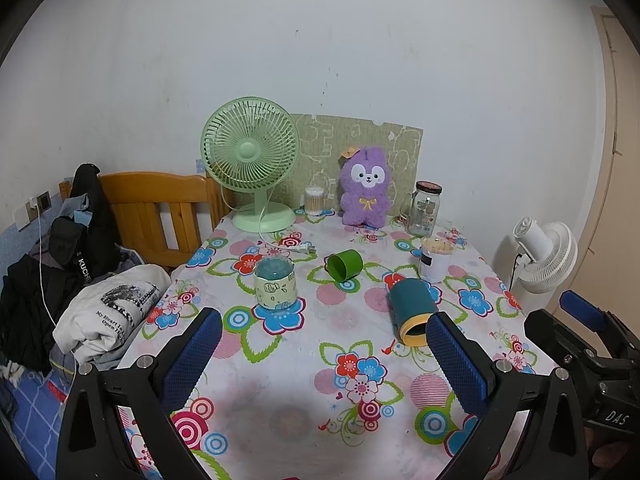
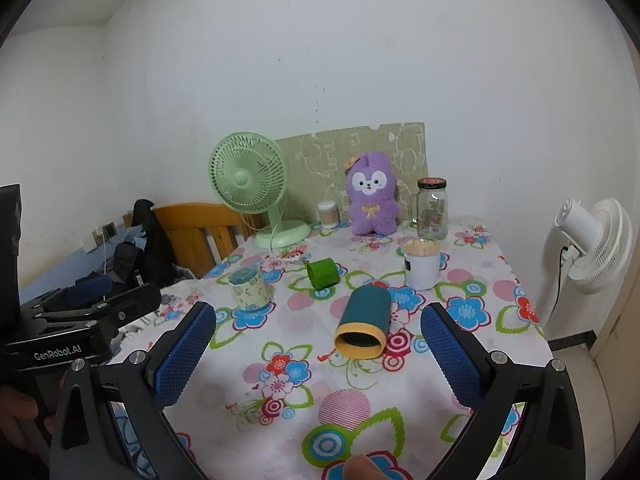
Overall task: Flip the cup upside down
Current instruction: 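Move the right gripper toward the white paper cup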
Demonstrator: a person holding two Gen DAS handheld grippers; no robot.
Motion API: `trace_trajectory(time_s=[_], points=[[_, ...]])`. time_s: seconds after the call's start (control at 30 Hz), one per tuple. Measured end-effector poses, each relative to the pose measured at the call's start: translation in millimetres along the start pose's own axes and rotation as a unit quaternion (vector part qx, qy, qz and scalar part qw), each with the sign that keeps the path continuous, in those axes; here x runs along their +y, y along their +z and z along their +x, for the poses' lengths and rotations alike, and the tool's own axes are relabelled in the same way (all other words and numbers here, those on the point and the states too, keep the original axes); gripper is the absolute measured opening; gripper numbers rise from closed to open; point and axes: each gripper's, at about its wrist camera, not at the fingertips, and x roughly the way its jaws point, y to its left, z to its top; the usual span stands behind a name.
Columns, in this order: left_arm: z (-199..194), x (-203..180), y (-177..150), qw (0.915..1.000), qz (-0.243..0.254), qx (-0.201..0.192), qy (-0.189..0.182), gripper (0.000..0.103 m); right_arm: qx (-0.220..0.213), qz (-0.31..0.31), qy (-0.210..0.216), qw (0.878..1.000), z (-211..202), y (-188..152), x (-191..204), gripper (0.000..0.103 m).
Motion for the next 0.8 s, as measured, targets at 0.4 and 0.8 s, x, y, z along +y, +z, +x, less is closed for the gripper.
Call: trace_trajectory(time_s=[0.4,0.8], points=[[30,1,-1,0.9996,0.007,0.028,-0.004,0.103,0.023,-0.001,-0.013,1.000,30,-4,-17,0.103],[105,-19,16,0.9952,0.065,0.065,-0.034,0.103,0.068,0.007,-0.035,0.997,122,23,-90,0.103]])
